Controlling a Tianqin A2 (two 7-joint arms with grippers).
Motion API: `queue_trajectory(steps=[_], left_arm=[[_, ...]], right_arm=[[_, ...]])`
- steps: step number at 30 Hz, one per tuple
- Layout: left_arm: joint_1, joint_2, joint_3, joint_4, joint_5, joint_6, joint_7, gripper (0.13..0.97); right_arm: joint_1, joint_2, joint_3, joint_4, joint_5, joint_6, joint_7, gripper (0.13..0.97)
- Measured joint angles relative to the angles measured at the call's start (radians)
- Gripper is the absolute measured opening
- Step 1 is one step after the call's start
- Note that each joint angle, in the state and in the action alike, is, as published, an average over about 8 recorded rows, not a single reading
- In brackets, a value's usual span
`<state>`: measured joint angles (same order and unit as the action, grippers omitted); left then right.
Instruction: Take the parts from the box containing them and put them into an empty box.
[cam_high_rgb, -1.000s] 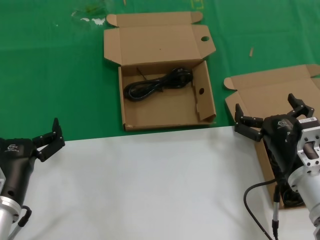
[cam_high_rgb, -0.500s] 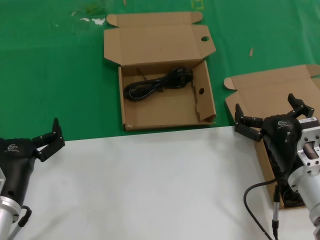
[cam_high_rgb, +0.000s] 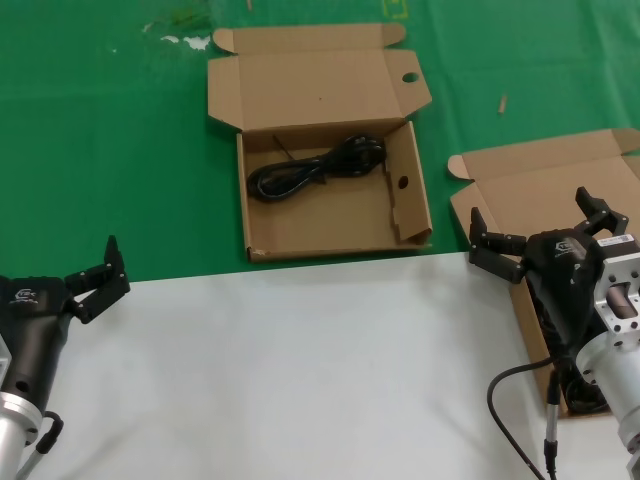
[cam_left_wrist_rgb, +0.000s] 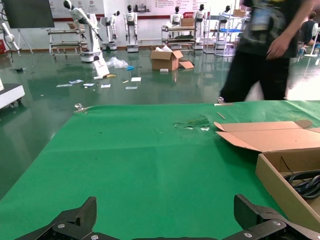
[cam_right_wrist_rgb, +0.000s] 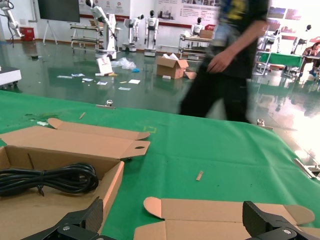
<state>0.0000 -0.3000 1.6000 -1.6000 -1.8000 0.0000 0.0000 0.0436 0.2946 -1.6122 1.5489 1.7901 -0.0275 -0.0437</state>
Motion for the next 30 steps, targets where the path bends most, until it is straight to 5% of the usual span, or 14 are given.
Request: queue_trajectory(steps=[30], left_arm=[[0.0,0.0,0.0,0.0,0.0,0.0,0.0,0.966]], right_arm=[[0.0,0.0,0.0,0.0,0.0,0.0,0.0,0.966]])
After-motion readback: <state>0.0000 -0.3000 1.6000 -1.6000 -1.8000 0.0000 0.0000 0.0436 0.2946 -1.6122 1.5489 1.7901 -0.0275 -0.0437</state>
